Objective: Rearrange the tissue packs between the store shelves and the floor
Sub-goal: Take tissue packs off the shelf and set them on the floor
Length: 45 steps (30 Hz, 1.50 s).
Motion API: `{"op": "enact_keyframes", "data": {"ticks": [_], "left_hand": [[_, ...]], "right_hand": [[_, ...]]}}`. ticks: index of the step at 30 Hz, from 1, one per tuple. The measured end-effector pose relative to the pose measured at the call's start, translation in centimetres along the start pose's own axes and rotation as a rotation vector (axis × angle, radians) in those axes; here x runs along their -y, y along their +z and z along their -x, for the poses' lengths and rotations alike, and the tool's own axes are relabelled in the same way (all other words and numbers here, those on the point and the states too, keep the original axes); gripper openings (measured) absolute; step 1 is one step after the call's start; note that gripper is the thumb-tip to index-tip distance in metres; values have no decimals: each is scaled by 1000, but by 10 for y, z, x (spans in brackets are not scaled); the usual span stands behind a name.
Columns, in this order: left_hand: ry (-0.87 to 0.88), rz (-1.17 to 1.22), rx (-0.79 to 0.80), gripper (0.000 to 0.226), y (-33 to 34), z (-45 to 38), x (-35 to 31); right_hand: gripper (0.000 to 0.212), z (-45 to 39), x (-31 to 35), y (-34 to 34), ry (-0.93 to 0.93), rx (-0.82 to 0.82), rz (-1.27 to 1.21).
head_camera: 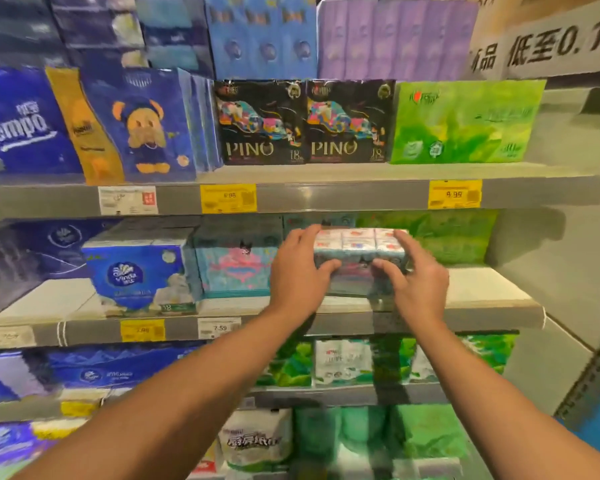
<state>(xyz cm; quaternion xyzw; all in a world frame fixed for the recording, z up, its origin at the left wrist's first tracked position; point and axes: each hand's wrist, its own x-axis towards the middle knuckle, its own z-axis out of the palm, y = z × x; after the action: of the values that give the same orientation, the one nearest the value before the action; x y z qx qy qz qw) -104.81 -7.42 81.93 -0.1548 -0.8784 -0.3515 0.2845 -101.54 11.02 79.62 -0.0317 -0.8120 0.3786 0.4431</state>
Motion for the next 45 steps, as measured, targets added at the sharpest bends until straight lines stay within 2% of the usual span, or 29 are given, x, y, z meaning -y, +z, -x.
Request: {"op": "enact_keyframes", "data": {"ticks": [4,9,11,13,15,16,19,23,24,27,28,31,32,34,36,40,45], "left_hand": [[-75,-200,-22,42,25,-19,13],[-91,-435,-9,31,28,-37,30],[-86,-521,13,25,25,-43,36],[-109,-594,27,18,20,-48,42],[-129,-644,45,12,16,-51,49],[-126,-660,58,9,14,-52,52],[-109,-664,63,9,11,-52,56],[-92,-641,56,10,12,-51,57],[-80,-630,52,11,12,-50,56],[10,-565,26,16,16,-44,54],[46,-538,29,21,17,-42,53],[136,-425,66,34,22,-33,48],[165,-368,75,36,24,-30,45],[219,-251,104,37,29,-21,38],[243,-166,165,40,34,-9,29],[300,-18,332,41,45,27,2],[483,232,597,43,58,119,-47]], "right_hand": [[35,-31,-29,34,44,74,52],[38,-54,-32,72,103,71,138],[39,-61,-28,85,185,202,207],[53,-67,-27,94,247,399,335],[52,-68,-23,101,209,490,391],[48,-68,-21,103,171,456,327],[59,-67,-18,110,56,266,156],[55,-68,-22,116,20,230,181],[53,-68,-25,116,26,262,209],[46,-65,-28,109,180,537,354],[48,-63,-28,105,200,540,369],[43,-53,-25,86,185,455,329],[51,-48,-24,77,157,421,298],[80,-32,-21,54,119,370,243],[91,-12,-16,27,136,332,248],[83,47,0,-38,230,254,302],[73,166,31,-131,425,57,442]]}}
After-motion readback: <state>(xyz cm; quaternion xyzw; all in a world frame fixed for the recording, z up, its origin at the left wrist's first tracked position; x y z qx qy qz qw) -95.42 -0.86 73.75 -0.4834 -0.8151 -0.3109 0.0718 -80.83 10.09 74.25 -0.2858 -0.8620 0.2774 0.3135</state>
